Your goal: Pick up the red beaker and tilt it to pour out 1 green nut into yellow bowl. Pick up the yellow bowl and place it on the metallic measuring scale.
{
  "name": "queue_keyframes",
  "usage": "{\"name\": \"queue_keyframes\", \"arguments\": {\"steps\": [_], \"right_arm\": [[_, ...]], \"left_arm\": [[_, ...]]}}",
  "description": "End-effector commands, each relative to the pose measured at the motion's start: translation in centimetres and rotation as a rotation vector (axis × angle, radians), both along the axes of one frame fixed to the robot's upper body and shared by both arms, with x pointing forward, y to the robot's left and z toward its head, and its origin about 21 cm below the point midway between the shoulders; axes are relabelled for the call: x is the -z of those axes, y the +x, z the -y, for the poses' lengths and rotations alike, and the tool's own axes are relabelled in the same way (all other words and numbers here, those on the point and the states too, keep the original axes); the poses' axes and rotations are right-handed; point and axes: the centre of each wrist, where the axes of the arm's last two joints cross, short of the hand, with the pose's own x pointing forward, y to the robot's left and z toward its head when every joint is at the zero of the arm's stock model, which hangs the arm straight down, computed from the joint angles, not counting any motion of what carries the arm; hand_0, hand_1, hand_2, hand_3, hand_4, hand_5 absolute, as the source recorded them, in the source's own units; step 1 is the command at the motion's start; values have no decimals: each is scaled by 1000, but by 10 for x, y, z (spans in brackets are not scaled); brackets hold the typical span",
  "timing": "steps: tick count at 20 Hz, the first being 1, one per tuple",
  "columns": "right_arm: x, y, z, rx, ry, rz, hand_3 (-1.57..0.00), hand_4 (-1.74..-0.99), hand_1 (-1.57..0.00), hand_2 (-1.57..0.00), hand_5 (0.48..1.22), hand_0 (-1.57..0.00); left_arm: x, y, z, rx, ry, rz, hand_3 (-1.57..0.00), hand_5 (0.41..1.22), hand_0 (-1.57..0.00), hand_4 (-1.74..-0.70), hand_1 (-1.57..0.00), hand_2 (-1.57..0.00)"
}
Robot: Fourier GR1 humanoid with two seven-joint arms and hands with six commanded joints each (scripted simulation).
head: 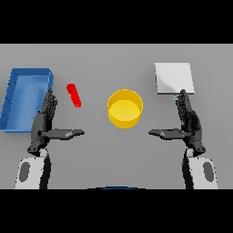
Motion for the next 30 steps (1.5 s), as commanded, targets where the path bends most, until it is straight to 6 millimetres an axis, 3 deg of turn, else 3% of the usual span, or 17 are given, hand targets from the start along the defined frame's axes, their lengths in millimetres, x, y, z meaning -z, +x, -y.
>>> {"name": "queue_keyframes", "arguments": {"steps": [1,6,8,10,16,21,26,30], "right_arm": [[0,-1,0,1,1,1,1,-1167,1,1,599,1],[1,-5,-2,1,2,5,1,-1167,1,1,599,1],[-1,-21,-2,-3,-245,114,1,-1163,1,1,595,1],[-3,-29,-9,-6,-318,124,1,-1160,1,1,591,1],[-9,-36,-9,-12,-316,123,1,-1199,1,1,603,1],[-9,-37,-6,-32,-307,124,1,-1246,1,1,627,1],[-10,-34,-7,-40,-278,142,1,-1280,1,1,634,1],[-9,-32,-4,-32,-296,132,1,-1268,1,1,635,1]], "left_arm": [[0,0,-2,-2,0,1,1,599,1,-1151,1,1],[-1,-7,-12,-2,-2,18,1,599,1,-1151,1,1],[-5,-20,-21,38,102,27,1,599,1,-1156,1,1],[-13,-25,-22,61,143,23,1,599,1,-1161,1,1],[-12,-26,-15,82,195,-6,1,602,1,-1159,1,1],[1,11,1,114,221,-27,1,622,1,-1219,1,1],[10,36,0,112,251,-16,1,650,1,-1248,1,1],[16,57,7,116,256,-24,1,677,1,-1271,1,1]]}}
